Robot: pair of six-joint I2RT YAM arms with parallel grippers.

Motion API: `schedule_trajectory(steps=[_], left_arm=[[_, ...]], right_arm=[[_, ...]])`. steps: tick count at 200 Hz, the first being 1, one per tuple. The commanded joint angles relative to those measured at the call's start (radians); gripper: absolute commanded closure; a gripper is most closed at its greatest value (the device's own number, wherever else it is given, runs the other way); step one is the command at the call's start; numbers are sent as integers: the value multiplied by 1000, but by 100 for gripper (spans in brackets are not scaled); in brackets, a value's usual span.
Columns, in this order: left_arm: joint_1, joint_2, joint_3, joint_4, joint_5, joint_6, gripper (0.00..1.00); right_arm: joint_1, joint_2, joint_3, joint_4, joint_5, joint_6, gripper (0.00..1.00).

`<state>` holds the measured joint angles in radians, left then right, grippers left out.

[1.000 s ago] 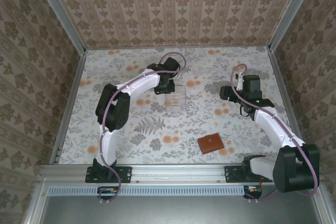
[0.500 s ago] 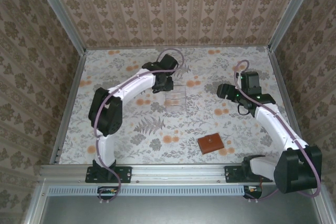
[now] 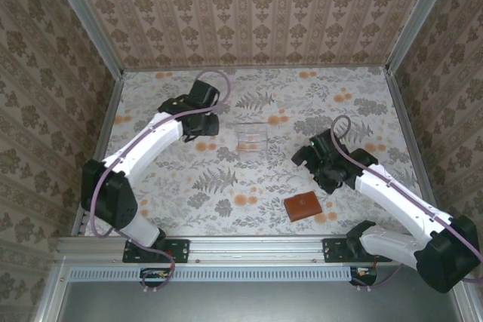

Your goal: Take the credit cards out of the card holder

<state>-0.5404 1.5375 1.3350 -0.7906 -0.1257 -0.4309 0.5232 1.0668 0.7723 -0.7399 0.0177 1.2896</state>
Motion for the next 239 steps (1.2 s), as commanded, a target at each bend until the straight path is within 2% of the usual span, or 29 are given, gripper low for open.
schedule_trajectory(steps=[1,38,60,88,190,239], left_arm=[[57,-82,-46,-66,36,121,62],[167,-173,-85,-116,41,231,59],[207,-210,-111,-116,39,265,58],[232,-237,-149,-82,88,267,56],[267,-270,-184,-75,107,266,53],[291,-270,-186,-69,126,263,52]], right_arm=[[62,-29,-65,-93,41,308,0],[154,-39,-134,-89,37,526,0],[199,-41,-174,-55,31,632,0],[237,-19,-207,-6,22,721,0],[246,168,-193,91,-14,736,1],[247,193,-179,68,7,698,17]])
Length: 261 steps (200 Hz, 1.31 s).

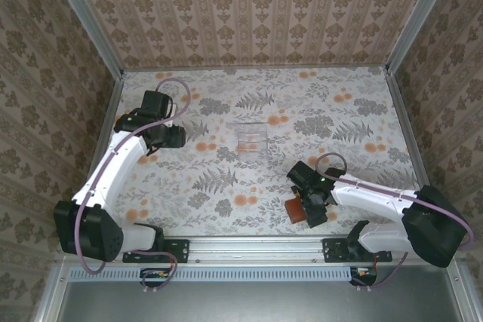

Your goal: Take the credit cards out of the card holder

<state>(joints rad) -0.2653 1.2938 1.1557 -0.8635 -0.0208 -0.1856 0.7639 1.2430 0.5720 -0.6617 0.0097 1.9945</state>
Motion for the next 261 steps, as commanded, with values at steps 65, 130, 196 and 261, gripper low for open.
schedule_trajectory(steps=[65,130,196,261], left_arm=[[35,-25,-10,10,44,15,52],[35,-15,-11,7,49,15,52],[35,-13,-13,6,40,14,52],[35,-5,-14,5,36,15,52]], right_arm=[[6,71,136,-61,76,-254,27],[40,250,346,-82,93,-742,26],[96,454,562,-94,-14,-1064,25],[138,619,696,-125,-72,-1148,21]])
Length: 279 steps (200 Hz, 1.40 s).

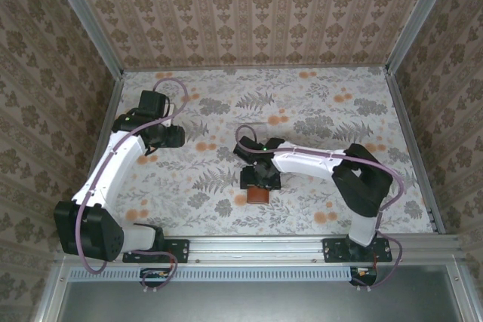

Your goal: Take the credit cards out of the card holder

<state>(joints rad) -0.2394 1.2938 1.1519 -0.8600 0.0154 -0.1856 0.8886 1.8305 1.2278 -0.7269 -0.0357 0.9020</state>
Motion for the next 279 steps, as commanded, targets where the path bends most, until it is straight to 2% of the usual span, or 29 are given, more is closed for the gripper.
schedule_trajectory(steps=[1,50,76,98,138,162,216,248,279], left_arm=[[9,-5,-11,1,0,15,52],[9,3,-12,-2,5,10,51],[-3,4,-11,0,11,-5,51],[-47,7,-10,1,6,-36,51],[-203,16,-33,43,34,-196,52],[-349,36,-40,75,17,-302,53],[-599,108,-95,150,-3,-557,59],[-715,192,-93,182,-10,-680,61],[-797,296,-36,170,-26,-754,62]], right_arm=[[12,32,40,-59,-26,-54,21],[16,42,39,-55,-38,-61,14],[15,-5,33,-54,-37,-58,12],[15,-68,10,-31,-46,-54,11],[-28,-198,-112,94,-132,-58,13],[-84,-263,-212,184,-204,-67,17],[-228,-338,-394,349,-384,-103,29],[-296,-350,-462,405,-470,-123,36],[-322,-344,-478,411,-500,-143,38]])
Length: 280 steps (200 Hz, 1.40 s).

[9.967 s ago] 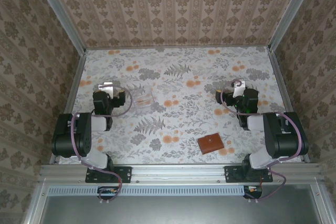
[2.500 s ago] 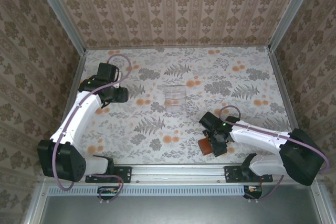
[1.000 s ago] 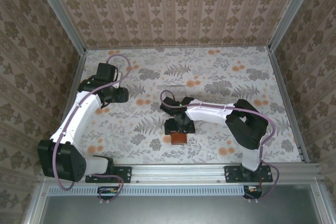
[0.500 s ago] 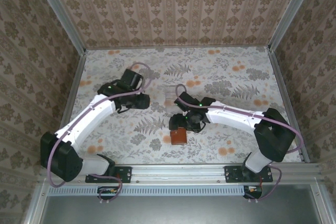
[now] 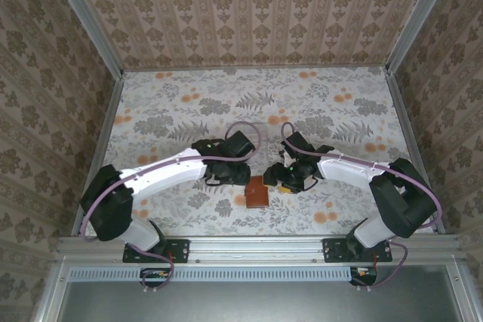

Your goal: Take the credit cards out of the card holder

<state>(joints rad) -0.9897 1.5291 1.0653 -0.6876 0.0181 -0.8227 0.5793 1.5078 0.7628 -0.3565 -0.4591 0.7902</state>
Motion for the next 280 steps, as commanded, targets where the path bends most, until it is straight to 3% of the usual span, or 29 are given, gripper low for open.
schedule_trajectory(steps=[1,62,176,280], left_arm=[[-48,62,54,-2,-29,-119,62],[-84,189,141,-17,-14,-148,63],[-97,287,160,-61,9,-170,64],[-95,287,115,-6,31,-158,89]], right_arm=[[-14,-22,-13,40,-76,-32,38],[-68,-19,-40,36,-103,-60,44],[-113,-41,-89,60,-124,-57,46],[-90,18,-84,116,-214,-62,47]])
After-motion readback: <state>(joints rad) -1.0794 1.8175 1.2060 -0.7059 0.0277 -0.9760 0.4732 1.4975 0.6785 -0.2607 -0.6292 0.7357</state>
